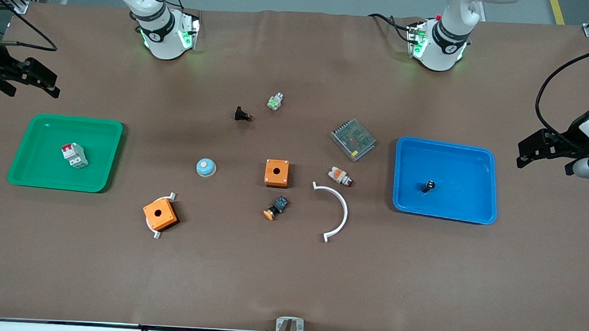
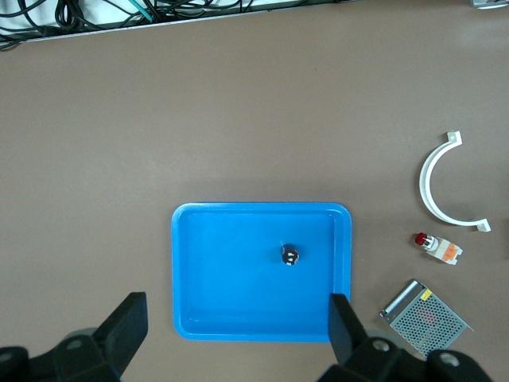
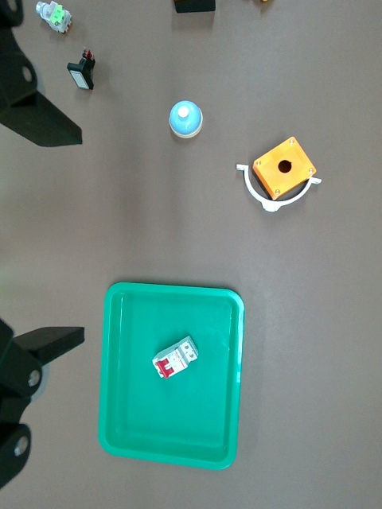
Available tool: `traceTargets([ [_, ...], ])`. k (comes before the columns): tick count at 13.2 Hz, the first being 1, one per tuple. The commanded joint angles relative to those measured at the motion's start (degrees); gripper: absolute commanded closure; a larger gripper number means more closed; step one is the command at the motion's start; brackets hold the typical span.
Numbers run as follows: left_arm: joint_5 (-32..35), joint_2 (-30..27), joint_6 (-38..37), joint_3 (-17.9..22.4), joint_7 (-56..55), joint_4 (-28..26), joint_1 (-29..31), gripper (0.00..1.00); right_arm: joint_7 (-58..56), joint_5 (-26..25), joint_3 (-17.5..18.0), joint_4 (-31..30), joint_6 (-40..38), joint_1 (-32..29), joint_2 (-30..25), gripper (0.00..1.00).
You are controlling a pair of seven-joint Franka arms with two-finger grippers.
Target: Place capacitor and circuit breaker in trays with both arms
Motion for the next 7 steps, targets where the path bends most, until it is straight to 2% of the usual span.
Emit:
traceTargets([
  [1,0.59,-0.37,-1.43,-0.07,-0.31,0.75,0.12,0.00,0.54,1.42,0.27,-0.49,-0.65,-0.57,-1.12,0.00],
  [3,0.59,-0.20,-1.43,-0.16,-4.86,0.93,0.03,0.00,0.54,1.42,0.27,-0.49,-0.74,-0.57,-1.12,0.00],
  [7,0.77,-0.11,-1.43,-0.16,-4.53,0.93,0.12,0.00,0.54,1.42,0.27,-0.49,-0.83,-0.57,-1.03,0.00],
])
